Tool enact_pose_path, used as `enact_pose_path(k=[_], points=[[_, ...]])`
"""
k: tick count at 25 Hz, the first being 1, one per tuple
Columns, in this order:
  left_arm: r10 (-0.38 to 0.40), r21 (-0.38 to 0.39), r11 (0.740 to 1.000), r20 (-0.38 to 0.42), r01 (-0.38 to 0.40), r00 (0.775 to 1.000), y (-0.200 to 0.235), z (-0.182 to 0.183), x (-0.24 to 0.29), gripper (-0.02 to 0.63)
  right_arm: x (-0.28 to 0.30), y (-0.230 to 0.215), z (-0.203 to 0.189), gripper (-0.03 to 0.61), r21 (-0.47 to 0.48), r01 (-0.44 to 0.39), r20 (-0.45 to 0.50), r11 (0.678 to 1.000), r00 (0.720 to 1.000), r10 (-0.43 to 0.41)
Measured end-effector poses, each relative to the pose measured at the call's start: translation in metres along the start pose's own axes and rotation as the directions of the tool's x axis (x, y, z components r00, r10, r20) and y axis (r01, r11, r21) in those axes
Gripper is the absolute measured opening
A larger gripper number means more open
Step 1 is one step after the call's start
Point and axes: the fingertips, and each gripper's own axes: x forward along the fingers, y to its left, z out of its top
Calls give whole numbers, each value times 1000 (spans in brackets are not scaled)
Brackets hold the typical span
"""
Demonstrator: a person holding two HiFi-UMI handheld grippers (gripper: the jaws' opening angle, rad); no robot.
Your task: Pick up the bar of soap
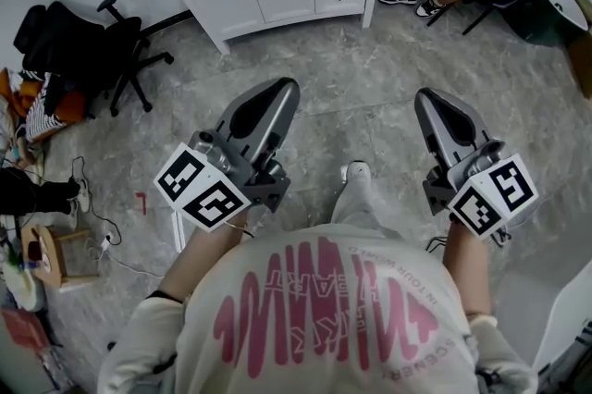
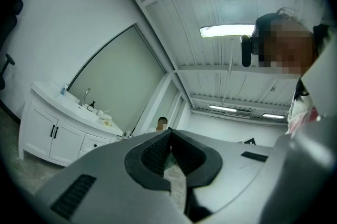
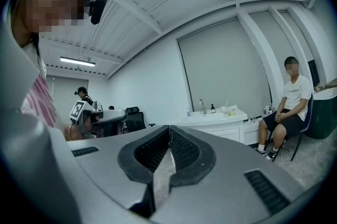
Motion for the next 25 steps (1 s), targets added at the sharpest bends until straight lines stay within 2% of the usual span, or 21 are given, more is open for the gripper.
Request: enact_pose_path(k=[7,16,25], points=[[35,32,999,-8,-35,999,39,4,71,9,45,-77,19,12,3,-35,-33,999,999,35],[105,14,994,-4,-105,994,85,5,154,8,98,-160,35,12,18,-105,-93,994,990,106],[139,17,990,23,-139,990,106,2,196,9,122,-204,36,12,6,-161,-118,987,980,160]])
